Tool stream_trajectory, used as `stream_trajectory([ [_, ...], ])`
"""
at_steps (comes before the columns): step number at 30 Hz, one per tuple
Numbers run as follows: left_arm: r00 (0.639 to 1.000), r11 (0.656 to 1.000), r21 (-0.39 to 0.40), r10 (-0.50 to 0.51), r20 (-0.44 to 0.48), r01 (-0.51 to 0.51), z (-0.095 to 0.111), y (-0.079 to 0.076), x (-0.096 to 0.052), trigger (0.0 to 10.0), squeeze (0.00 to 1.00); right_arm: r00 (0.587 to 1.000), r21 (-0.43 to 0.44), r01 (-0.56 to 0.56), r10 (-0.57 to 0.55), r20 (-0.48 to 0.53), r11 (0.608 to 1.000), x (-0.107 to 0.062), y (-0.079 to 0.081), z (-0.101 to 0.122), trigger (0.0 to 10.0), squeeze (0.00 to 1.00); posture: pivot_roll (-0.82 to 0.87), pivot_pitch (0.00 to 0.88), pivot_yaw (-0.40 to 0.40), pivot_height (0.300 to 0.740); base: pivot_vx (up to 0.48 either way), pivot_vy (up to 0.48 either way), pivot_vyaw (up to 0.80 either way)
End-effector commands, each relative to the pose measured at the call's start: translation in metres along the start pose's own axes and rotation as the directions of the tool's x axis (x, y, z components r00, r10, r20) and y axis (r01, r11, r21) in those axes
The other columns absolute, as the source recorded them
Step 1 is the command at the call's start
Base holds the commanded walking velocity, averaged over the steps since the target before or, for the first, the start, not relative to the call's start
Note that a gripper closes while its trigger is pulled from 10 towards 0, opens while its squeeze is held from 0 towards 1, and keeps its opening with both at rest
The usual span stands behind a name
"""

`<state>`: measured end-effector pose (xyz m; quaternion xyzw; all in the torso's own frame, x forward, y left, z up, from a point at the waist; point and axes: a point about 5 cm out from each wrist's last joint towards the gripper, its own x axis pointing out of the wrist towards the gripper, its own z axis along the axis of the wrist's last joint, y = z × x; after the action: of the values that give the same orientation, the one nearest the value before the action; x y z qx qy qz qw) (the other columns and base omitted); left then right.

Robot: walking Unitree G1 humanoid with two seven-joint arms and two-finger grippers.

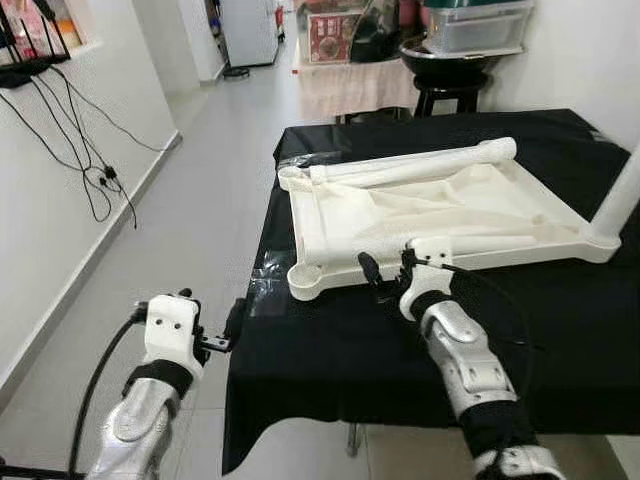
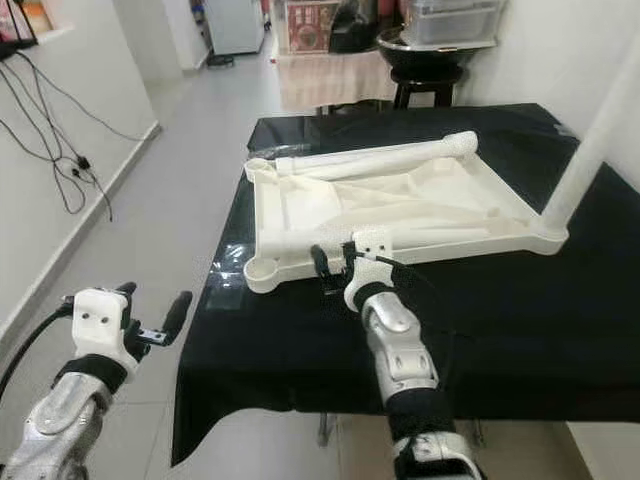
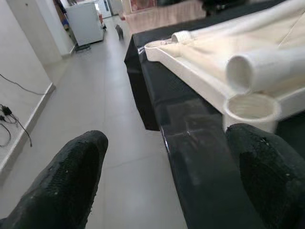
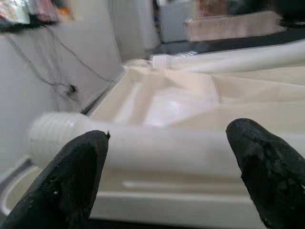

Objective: Building children table

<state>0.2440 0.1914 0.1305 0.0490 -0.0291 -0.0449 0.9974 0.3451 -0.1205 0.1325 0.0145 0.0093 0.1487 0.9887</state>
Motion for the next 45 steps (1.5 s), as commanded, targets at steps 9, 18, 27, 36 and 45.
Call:
stream_trajectory([
  [9,0.990,0.992,-0.004,-0.122,0.066,0.123,0.011,-0.012,0.006,10.0,0.00,1.000,0.027,0.026,-0.027,0.014,0.999,-0.002,-0.009,0.000,10.0,0.00,-0.06,0.000,0.063,0.740,0.365,0.000,-0.13],
  [18,0.952,0.953,-0.063,-0.289,0.099,0.296,0.022,-0.032,0.001,10.0,0.00,0.999,0.039,0.028,-0.028,0.019,0.999,-0.002,-0.011,0.000,10.0,0.00,-0.07,0.000,0.063,0.740,0.037,0.000,0.00],
  [27,0.884,0.855,-0.234,-0.464,0.050,0.462,0.018,-0.047,-0.011,10.0,0.00,0.999,0.069,0.038,-0.040,0.025,0.997,0.000,-0.015,0.003,10.0,0.00,-0.06,0.000,0.060,0.740,0.000,0.000,0.00],
  [36,0.812,0.724,-0.411,-0.580,0.074,0.554,0.027,-0.053,-0.018,10.0,0.00,0.999,0.085,0.037,-0.040,0.035,0.996,-0.001,-0.015,0.004,10.0,0.00,-0.06,0.000,0.066,0.740,0.000,0.000,0.00],
  [45,0.755,0.720,-0.426,-0.644,-0.120,0.547,0.006,-0.040,-0.009,10.0,0.00,0.995,0.062,0.059,-0.064,0.083,0.996,0.001,-0.020,0.014,10.0,0.00,-0.07,0.000,0.075,0.740,0.000,0.000,0.00],
])
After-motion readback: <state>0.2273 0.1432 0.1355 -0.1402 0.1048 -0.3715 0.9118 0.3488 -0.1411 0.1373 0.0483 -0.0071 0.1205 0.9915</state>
